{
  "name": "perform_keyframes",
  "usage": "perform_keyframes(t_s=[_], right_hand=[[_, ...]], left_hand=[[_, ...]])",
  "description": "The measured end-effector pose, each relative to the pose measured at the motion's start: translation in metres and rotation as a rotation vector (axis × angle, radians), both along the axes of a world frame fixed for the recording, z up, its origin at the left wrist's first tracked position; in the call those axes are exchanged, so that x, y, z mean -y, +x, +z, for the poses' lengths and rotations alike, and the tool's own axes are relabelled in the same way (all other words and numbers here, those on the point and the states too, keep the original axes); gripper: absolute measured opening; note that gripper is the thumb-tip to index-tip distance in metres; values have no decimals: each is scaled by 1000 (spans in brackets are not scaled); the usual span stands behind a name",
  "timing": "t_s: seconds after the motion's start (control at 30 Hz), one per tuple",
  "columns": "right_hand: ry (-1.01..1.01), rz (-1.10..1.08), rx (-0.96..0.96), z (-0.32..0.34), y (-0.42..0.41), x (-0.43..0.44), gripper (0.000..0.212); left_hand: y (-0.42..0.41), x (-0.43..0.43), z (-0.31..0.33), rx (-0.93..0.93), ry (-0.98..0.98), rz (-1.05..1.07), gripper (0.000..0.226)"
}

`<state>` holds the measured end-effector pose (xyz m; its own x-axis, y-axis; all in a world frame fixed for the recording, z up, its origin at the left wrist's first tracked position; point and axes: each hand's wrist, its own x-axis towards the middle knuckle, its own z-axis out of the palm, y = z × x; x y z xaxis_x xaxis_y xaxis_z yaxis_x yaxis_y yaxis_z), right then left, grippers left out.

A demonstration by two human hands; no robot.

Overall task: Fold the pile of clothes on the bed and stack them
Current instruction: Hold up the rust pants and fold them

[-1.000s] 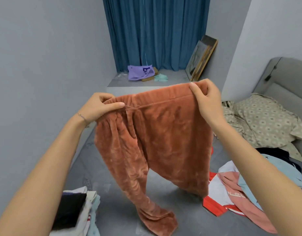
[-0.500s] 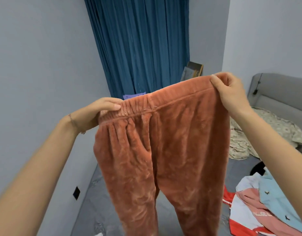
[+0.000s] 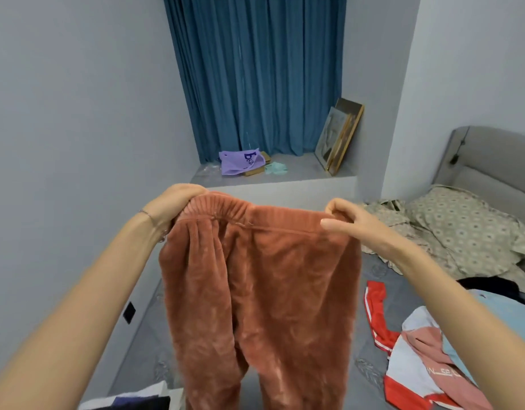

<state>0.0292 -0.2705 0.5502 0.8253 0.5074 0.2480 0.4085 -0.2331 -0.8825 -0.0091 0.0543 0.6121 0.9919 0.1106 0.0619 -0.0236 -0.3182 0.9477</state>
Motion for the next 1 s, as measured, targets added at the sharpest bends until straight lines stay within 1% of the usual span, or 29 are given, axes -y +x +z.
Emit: perform_keyframes(t_s=[0.07,0.13,0.17,0.27,0.3,0.37,0.47,0.53,0.6,0.63,0.7,0.77,0.83,0.93,1.0], right_hand=[[-141,-35,135,-9,2,-6,36],[-224,-72,252,-14,6,-7,42],[-219,-86,239,-15,9,-6,42],[-62,-74,24,-11,17,6,36],[-58,-80,9,-9,18,10,37],[-91,-82,6,-6,19,12,40],[-206,-83,37,-5,19,8,41],[-270,-92,64,-4,21,6,41],[-257,-121,54,-2,22,7,42],[-248,-132,54,0,22,9,42],[-269,-142,90,2,20,11,42],[-356,-128,127,0,18,10,42],[-439,-121,119,-7,16,9,40],[-548,-106,-35,-20,8,9,20],[-699,-95,-33,-24,0,7,11]], left_hand=[[2,3,-4,21,-33,22,8],[4,-1,-6,22,16,2,15],[5,-5,-6,10,69,-21,18],[5,-17,-8,-11,273,-42,22],[4,-19,-9,-6,323,-44,23],[-1,-17,-13,9,367,-86,23],[-7,-10,-24,23,348,-190,24],[-11,-9,-28,-1,358,-237,27],[-16,-9,-29,-59,385,-307,27],[-19,-9,-28,-111,419,-347,23],[-21,-11,-29,-223,563,-396,18],[-20,-12,-32,-257,701,-366,15],[-18,-16,-36,-186,734,-316,22],[-16,-21,-41,-65,743,-314,27],[-14,-22,-44,-11,816,-322,28]])
